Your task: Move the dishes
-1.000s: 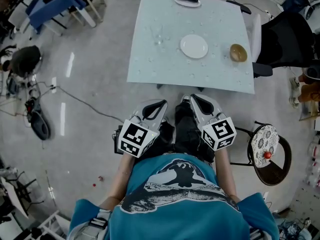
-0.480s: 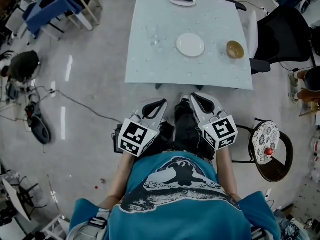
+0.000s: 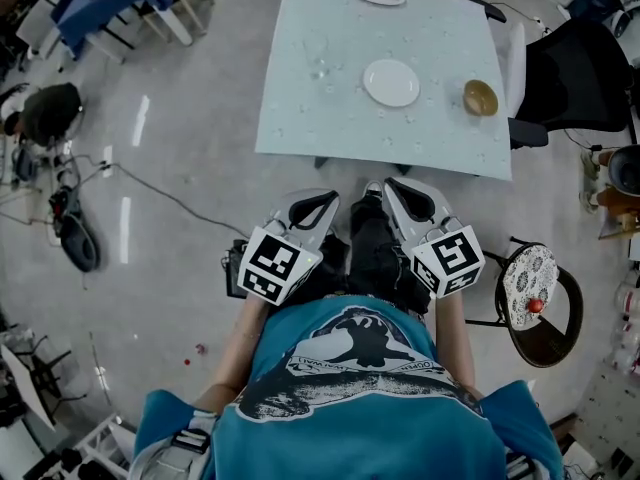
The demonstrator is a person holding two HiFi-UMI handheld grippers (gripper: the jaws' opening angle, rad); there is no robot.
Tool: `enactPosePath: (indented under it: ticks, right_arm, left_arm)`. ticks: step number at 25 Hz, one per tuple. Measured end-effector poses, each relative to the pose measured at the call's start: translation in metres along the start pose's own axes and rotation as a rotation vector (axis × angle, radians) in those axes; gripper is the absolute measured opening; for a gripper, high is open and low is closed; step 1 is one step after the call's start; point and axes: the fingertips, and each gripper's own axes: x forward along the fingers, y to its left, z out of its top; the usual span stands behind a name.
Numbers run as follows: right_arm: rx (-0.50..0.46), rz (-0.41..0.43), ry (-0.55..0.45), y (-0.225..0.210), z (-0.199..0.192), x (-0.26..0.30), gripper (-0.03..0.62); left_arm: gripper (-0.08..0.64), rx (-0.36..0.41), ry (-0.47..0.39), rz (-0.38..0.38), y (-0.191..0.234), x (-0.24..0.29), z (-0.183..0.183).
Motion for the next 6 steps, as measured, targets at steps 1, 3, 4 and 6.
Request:
enactPosePath:
  ticks: [1,3,4,6]
  right_arm:
    - [-0.005,0.003,-0.001,0.0000,0.0007,0.0007,0.002]
    - [-0.010,0.008,0.000,-0.0005,0.0015,0.0021,0.002]
    - [-0.011,0.010,0.002,-0.0007,0.0013,0.0027,0.002]
    - [-0.012,0.012,0.008,-0.0011,0.0002,0.0037,0.002]
  left_arm:
    - [0.015,0.000,-0.002,0.000,-0.0002,0.0009,0.0000]
    - [0.015,0.001,-0.005,-0.004,-0.0008,0.0026,0.0005]
    - [0.015,0.003,-0.005,-0.006,-0.0011,0.0035,0.0008]
    - [0.015,0.007,-0.004,-0.010,-0.0016,0.0050,0.0008]
